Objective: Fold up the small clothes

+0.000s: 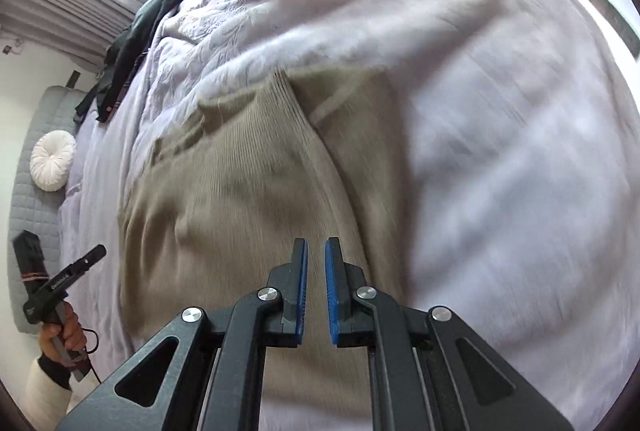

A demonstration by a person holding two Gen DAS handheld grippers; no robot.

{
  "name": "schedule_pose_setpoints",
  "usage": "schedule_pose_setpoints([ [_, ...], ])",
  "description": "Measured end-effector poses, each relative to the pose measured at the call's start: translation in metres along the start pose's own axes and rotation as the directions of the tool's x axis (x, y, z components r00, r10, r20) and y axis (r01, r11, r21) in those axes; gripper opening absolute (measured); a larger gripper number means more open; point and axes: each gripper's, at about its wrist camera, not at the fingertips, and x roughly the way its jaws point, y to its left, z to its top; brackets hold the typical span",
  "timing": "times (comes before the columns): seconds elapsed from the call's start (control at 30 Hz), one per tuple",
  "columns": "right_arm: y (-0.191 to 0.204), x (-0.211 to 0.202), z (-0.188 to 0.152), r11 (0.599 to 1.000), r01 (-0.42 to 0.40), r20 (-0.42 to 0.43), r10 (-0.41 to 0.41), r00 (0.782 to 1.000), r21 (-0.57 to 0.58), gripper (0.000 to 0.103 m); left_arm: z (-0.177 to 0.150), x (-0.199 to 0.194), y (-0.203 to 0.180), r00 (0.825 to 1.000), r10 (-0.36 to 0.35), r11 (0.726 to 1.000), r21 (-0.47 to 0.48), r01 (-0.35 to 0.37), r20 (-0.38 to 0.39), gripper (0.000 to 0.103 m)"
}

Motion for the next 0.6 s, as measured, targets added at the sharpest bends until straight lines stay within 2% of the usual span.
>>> schedule_pose_setpoints([
  [0.17, 0.02, 0.021, 0.021, 0.998, 0.049, 0.0, -0.049, 0.999, -0.047, 0.01, 0.016, 0.019, 0.002, 0.998, 0.063, 0.998, -0.028, -0.062, 0.021, 0.007],
  [0.2, 0.023, 0.022, 0.023, 0.996, 0.06, 0.004, -0.06, 0.998, -0.066, 0.011, 0.017, 0.02, 0.004, 0.997, 0.068, 0.997, -0.032, -0.067, 0.024, 0.019],
  [0.23, 0.024, 0.021, 0.024, 0.995, 0.068, 0.008, -0.067, 0.998, -0.079, 0.02, 0.018, 0.022, 0.004, 0.997, 0.069, 0.997, -0.034, -0.069, 0.02, 0.041],
  [0.27, 0.027, 0.022, 0.026, 0.992, 0.08, 0.015, -0.079, 0.997, -0.097, 0.028, 0.019, 0.026, 0.006, 0.997, 0.077, 0.996, -0.035, -0.076, 0.016, 0.095],
  [0.3, 0.029, 0.021, 0.028, 0.99, 0.091, 0.024, -0.089, 0.996, -0.108, 0.049, 0.019, 0.025, 0.006, 0.994, 0.099, 0.995, -0.036, -0.098, 0.036, 0.103],
  [0.33, 0.031, 0.021, 0.032, 0.988, 0.1, 0.043, -0.096, 0.994, -0.116, 0.066, 0.02, 0.024, 0.004, 0.992, 0.11, 0.994, -0.029, -0.108, 0.062, 0.103],
  [0.5, 0.031, 0.024, 0.048, 0.99, 0.082, 0.072, -0.074, 0.995, -0.114, 0.067, 0.032, 0.047, 0.001, 0.999, 0.05, 0.999, -0.017, -0.05, 0.002, 0.102],
  [0.53, 0.032, 0.026, 0.05, 0.991, 0.075, 0.071, -0.067, 0.995, -0.115, 0.067, 0.033, 0.051, 0.001, 0.999, 0.039, 0.999, -0.017, -0.039, -0.013, 0.099],
  [0.6, 0.034, 0.034, 0.057, 0.99, 0.069, 0.065, -0.061, 0.996, -0.122, 0.066, 0.035, 0.064, 0.002, 0.998, 0.017, 1.0, -0.017, -0.018, -0.052, 0.076],
])
